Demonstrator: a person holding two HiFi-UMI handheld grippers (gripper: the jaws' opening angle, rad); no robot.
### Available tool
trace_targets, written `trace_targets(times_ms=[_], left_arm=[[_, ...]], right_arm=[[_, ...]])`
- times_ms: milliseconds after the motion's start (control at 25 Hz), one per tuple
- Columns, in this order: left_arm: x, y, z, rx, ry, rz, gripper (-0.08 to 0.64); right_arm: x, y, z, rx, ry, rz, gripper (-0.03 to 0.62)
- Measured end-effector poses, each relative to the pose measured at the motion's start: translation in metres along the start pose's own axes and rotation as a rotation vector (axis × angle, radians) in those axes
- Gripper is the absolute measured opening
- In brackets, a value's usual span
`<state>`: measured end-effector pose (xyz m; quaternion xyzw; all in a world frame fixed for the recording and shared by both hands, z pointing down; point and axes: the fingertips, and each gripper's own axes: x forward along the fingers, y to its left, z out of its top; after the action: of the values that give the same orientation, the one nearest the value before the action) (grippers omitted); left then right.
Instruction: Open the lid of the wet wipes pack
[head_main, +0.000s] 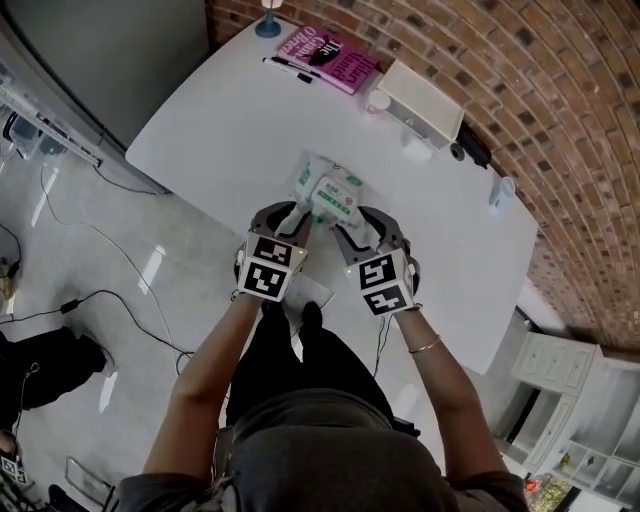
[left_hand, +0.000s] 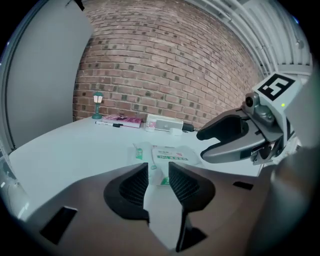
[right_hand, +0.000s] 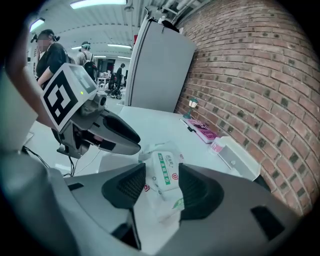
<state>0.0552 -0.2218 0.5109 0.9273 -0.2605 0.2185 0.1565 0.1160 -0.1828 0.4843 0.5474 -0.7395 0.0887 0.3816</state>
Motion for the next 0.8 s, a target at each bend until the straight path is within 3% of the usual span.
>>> trace_targets(times_ms=[480,800], left_arm=[[0.031,-0.006,-0.021,0.087,0.161,-0.017,0.127],[0.038,-0.005,-0.026,0.093,0.195,-0.006,0.127]], right_arm=[[0.024,0.003,-0.004,-0.108,0.074,0.039,0.202],[0.042,0.005,-0.010,-0.190,0.130,0.071,0.202]])
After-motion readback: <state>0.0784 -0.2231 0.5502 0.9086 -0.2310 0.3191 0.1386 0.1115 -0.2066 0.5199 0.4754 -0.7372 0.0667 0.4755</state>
